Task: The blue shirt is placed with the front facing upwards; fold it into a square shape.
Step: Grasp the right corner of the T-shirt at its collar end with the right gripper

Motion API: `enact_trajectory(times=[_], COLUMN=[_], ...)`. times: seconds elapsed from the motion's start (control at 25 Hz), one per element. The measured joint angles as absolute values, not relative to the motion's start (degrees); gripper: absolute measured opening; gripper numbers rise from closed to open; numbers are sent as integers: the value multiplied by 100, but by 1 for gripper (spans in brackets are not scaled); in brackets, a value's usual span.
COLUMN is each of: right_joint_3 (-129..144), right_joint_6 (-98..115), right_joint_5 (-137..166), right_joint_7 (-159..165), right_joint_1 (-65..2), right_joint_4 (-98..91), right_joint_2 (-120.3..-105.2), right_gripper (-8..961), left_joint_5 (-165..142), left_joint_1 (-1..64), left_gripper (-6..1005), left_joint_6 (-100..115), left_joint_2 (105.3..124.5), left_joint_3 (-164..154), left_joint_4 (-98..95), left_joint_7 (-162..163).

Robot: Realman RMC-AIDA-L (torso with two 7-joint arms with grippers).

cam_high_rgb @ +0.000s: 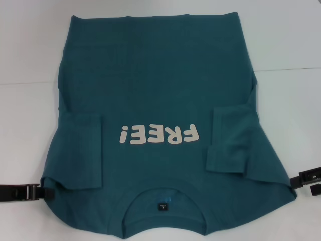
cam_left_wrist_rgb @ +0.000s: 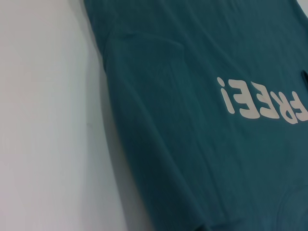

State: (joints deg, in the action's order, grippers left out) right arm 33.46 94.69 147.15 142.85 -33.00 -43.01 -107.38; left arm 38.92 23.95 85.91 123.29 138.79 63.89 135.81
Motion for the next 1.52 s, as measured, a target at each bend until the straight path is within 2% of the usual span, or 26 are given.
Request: enact_trajectory(times=[1.52], right_joint_3=[3748], right_joint_6=[8836], right_joint_5=[14751], right_joint_7=[14344], right_joint_1=[-3538], right_joint_4=[-3886], right_joint_2=[-10924], right_gripper=[865], left_joint_5=[3896], left_joint_1=[2429], left_gripper=[33], left_joint_6=[8621], left_joint_2=[12349], left_joint_3=[13887], left_joint_4=[6389], left_joint_7=[13563])
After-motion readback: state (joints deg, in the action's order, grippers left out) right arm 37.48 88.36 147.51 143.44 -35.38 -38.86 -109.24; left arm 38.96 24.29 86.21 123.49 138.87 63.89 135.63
